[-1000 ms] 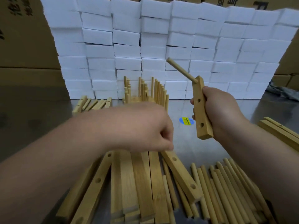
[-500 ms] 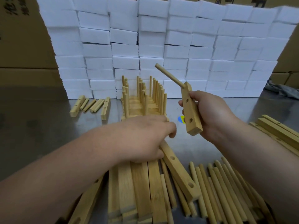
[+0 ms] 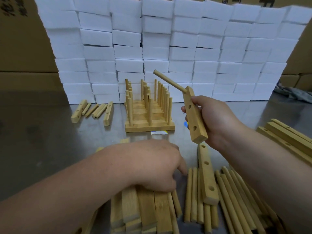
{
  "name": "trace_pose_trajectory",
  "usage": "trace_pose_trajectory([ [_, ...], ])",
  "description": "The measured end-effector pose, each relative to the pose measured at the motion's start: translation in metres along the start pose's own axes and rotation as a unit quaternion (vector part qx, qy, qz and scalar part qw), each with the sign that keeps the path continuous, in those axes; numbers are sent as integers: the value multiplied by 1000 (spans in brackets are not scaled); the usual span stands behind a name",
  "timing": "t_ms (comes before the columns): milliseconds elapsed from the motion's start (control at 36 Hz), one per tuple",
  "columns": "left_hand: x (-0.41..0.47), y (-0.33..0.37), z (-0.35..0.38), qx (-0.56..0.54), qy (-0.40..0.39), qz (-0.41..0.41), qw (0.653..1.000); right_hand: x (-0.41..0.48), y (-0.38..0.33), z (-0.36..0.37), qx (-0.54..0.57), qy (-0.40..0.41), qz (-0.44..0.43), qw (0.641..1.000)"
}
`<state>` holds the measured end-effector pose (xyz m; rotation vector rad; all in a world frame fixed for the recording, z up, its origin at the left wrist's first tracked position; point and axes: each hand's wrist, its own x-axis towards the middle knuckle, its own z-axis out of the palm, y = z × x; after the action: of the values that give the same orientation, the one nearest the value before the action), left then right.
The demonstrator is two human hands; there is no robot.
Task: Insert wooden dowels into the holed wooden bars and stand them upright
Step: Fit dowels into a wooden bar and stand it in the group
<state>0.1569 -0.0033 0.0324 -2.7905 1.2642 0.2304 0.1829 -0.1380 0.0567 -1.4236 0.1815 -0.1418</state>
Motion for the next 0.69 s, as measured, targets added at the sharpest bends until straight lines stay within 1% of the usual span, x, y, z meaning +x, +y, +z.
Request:
trace_pose_trajectory([
  [139,0,7,0,6,-27,24,999,-1,1,0,-14,-5,10,1000],
  [278,-3,7,-3,-4,-66,16,998,-2,1,1,0,-18,21,1000],
  [472,-4,10,-1,-8,-48,10,999,-2,2,2,7,-21,27,999],
  [611,-3,8,1,-3,-60,-5,998,-1,3,2,7,-21,26,999],
  [694,0,6,1,-7,-52,-10,999,0,3,2,7,-23,24,999],
])
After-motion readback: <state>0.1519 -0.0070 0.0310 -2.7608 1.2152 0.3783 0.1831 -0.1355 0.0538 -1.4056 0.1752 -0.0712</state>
